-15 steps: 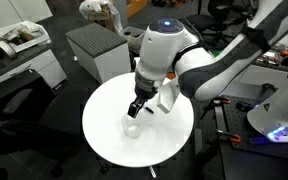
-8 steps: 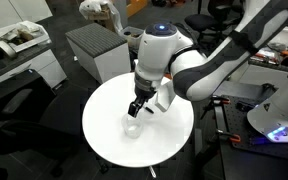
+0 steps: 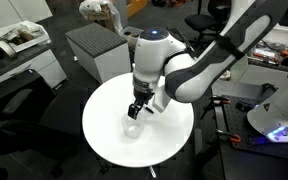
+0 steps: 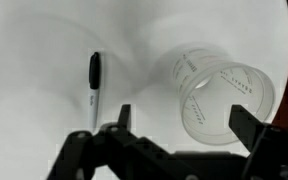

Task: Remove the pen from the cup and then move the cup to the right

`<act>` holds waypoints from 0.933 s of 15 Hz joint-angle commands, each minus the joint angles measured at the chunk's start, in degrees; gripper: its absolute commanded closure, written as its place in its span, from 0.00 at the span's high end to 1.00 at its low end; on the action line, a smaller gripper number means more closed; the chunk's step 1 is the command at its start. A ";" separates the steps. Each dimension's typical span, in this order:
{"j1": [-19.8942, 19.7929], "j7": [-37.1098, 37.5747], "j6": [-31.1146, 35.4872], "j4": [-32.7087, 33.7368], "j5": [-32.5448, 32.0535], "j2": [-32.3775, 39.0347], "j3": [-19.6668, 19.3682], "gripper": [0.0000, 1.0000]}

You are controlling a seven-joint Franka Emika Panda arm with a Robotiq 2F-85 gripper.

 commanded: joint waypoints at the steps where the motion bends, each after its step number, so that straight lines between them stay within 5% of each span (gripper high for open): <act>1: -1.12 -3.04 -2.98 2.68 2.79 1.66 0.97 1.00; 11: -1.79 -3.96 -5.58 7.50 4.10 6.27 0.72 1.00; 14: -1.53 -3.58 -6.51 8.82 3.77 7.26 0.46 0.66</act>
